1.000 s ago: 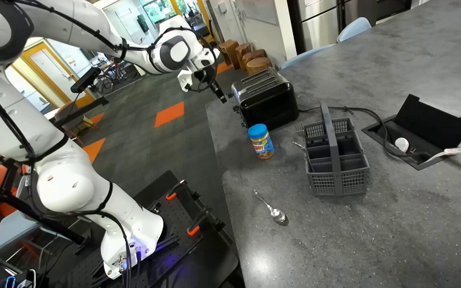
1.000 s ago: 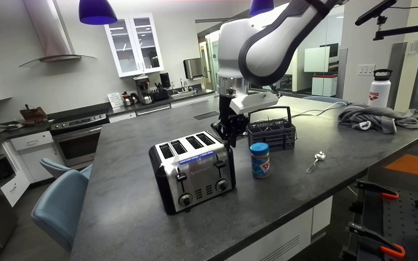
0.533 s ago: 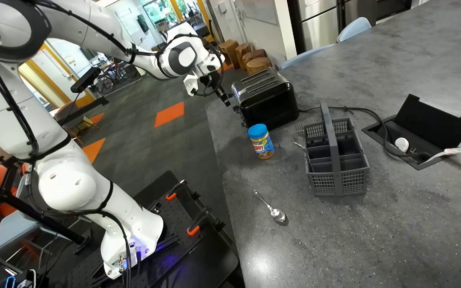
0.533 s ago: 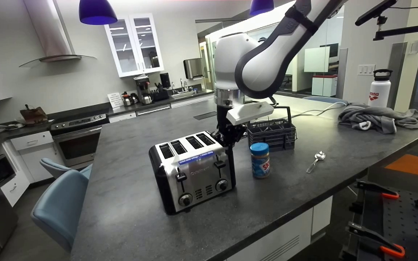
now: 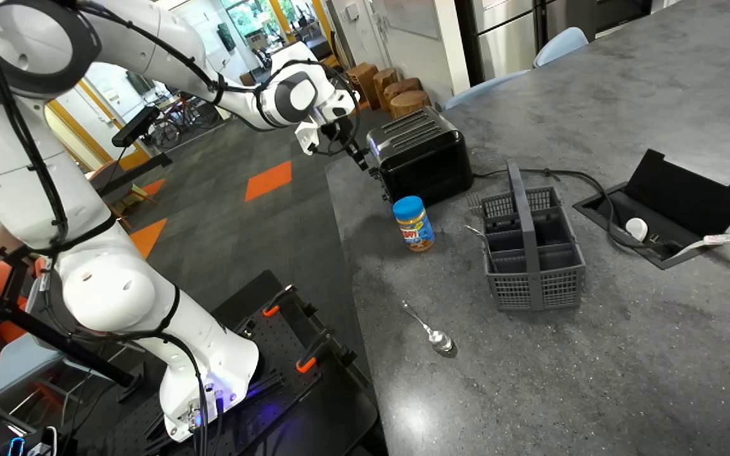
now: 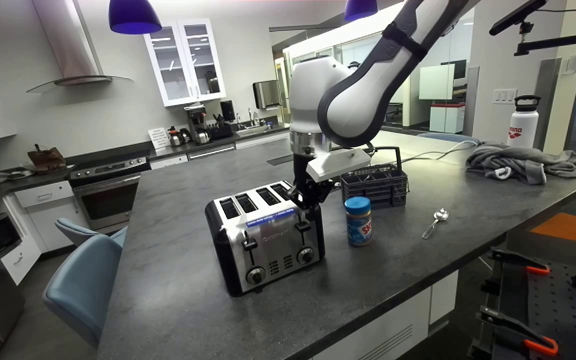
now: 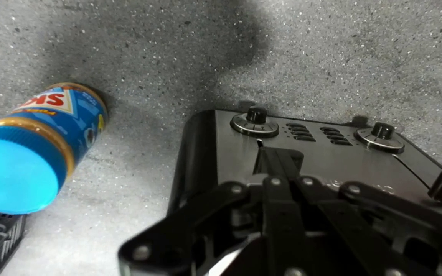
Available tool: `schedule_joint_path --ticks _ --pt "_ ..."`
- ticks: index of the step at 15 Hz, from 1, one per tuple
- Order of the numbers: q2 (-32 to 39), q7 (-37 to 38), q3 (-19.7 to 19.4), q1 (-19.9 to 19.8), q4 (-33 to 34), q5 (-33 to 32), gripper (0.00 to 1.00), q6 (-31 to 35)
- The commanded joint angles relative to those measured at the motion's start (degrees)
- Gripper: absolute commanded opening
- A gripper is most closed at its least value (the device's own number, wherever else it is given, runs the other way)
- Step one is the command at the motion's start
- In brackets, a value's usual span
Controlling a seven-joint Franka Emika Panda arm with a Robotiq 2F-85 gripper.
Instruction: Push down the right switch of the toaster
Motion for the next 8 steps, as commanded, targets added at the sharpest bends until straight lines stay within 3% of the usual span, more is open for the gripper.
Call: schedule_joint_path --ticks 1,8 --pt "2.06 2.13 -1.78 1.9 1.72 -1.75 0.0 1.63" --pt "4.58 2.56 -3.6 3.5 3.29 -2.43 0.0 3.23"
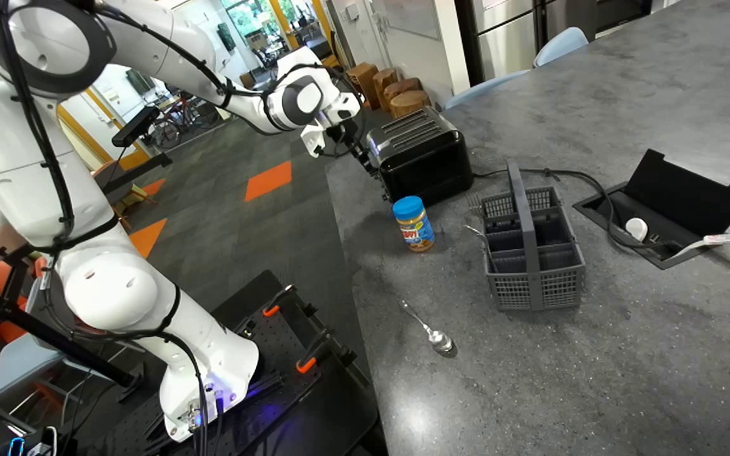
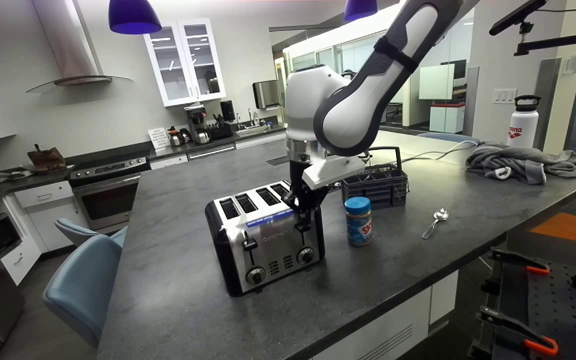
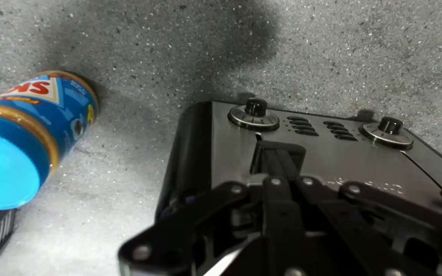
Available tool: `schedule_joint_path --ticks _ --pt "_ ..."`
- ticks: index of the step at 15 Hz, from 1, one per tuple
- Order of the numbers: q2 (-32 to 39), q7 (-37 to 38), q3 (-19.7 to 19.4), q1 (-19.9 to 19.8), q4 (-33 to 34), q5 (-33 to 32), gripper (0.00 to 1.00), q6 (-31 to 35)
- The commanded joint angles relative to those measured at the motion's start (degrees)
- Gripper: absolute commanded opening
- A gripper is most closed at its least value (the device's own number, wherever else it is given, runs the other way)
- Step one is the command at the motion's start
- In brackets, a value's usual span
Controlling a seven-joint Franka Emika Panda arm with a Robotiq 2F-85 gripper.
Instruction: Push down the right switch of the toaster
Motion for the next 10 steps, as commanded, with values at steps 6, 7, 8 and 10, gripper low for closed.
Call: schedule_joint_path --ticks 6,7,8,10 --pt "3.84 1.62 -1.86 2.03 2.79 -0.5 0.0 1.79" --pt "4.0 1.88 -2.05 2.19 2.88 -0.65 0.0 1.69" --pt "4.15 2.12 -2.22 2.31 2.86 -0.77 0.0 1.74" --pt "4.59 2.1 -2.44 2.44 2.76 -0.51 0.0 1.91"
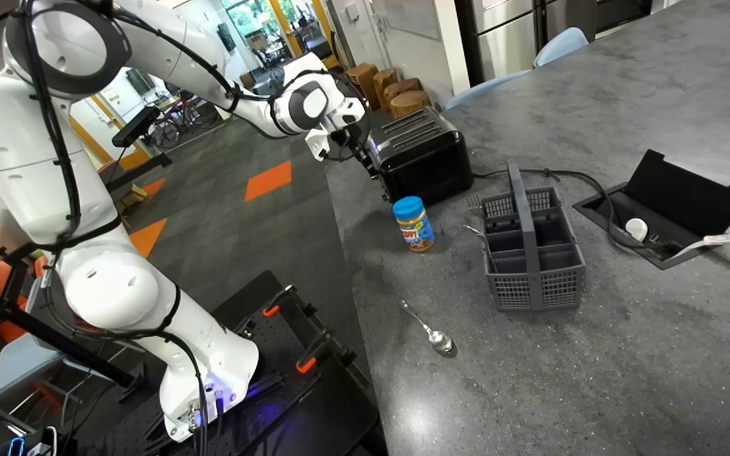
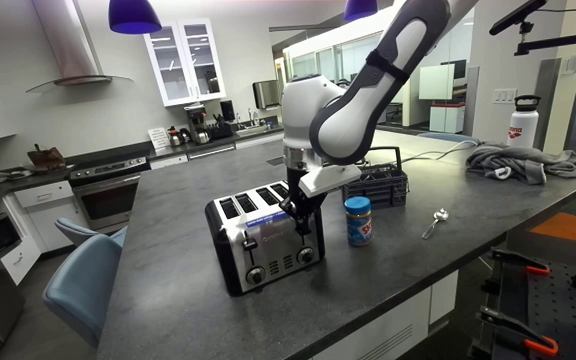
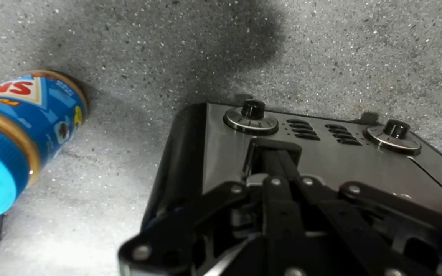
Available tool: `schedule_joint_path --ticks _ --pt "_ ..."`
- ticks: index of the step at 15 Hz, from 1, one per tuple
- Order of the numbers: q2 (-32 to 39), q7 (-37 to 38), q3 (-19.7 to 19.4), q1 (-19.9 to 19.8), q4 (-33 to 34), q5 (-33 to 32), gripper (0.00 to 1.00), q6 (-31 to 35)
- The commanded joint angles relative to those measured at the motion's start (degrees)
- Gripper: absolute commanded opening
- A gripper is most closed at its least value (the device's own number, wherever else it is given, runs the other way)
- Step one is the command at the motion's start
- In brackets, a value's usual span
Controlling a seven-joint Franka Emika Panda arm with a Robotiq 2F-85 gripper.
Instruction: Push down the right switch of the toaster
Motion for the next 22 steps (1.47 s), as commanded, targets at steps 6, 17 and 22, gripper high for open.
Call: schedule_joint_path --ticks 6,17,22 --pt "4.08 4.55 -3.22 2.83 1.33 -1.41 0.0 2.16" --pt "9.01 10.2 -6.77 5.98 2.49 -1.72 0.0 4.04" --pt "10.23 11.49 -7.17 5.98 2.5 -1.74 0.0 4.31"
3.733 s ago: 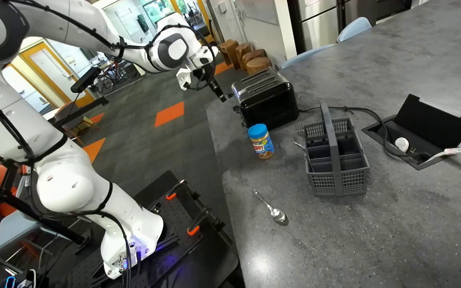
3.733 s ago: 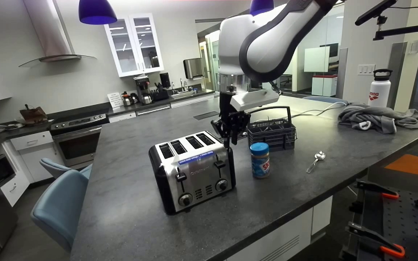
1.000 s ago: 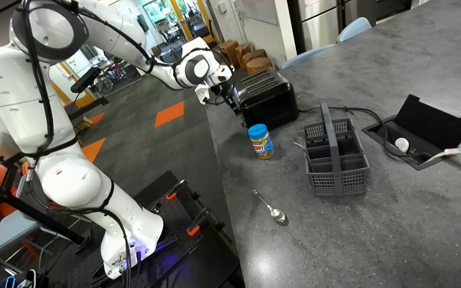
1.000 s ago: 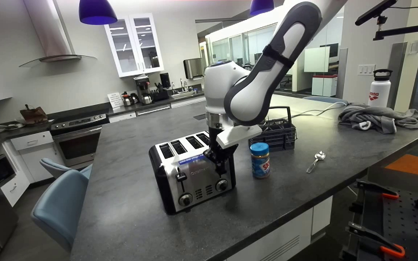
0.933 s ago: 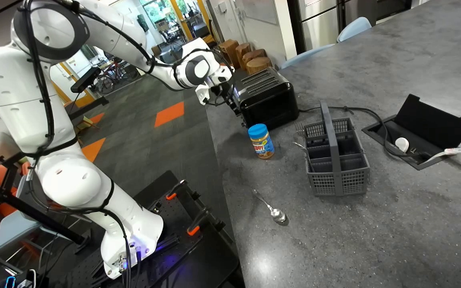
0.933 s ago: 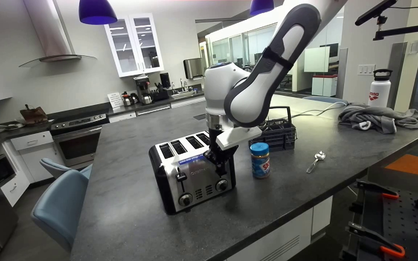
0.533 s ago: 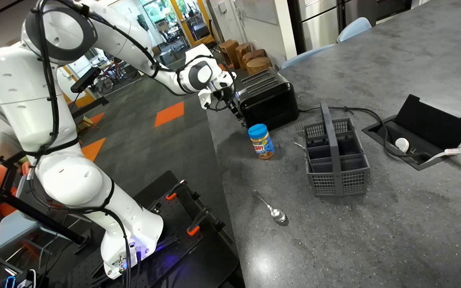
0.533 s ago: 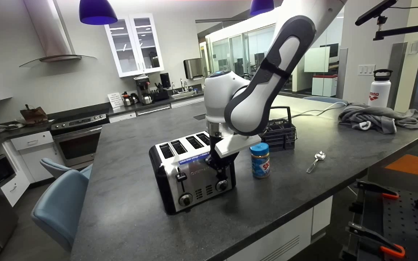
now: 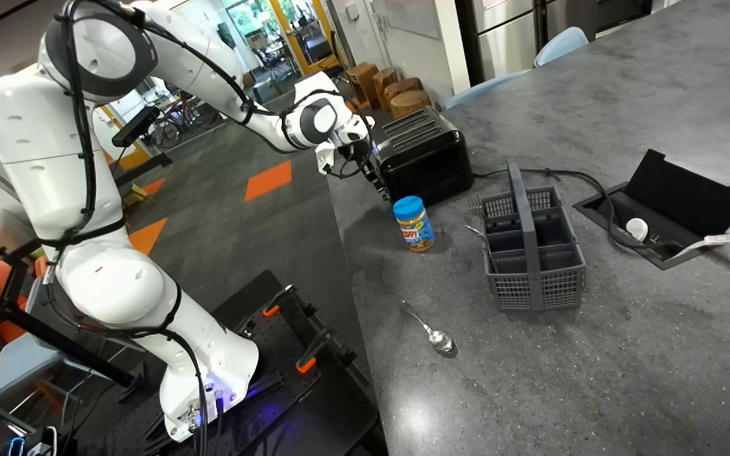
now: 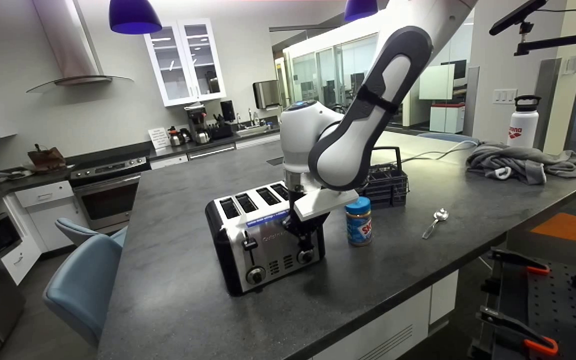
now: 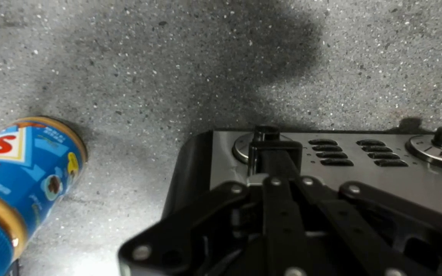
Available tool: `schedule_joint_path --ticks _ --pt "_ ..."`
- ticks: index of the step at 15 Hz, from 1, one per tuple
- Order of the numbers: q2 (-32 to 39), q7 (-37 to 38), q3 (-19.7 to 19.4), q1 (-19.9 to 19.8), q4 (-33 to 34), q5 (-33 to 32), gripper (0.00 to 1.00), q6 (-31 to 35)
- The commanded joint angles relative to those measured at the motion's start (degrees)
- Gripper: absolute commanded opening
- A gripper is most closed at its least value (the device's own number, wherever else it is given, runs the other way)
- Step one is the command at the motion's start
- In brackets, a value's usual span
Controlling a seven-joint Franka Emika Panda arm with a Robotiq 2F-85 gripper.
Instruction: Push down the right switch of the toaster
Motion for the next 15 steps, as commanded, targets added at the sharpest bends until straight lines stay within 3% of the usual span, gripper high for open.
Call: schedule_joint_path --ticks 1,3,8,15 --pt "4.3 2.51 -1.74 0.39 1.01 -1.27 0.0 1.88" --pt "3.8 1.4 -1.9 -0.98 0.22 -0.87 0.0 2.12" --pt "3.57 3.09 -1.82 0.68 0.94 -1.34 0.0 1.86" --pt "-8.96 10.38 -2.08 4.47 -4.61 -4.96 0.0 -0.21"
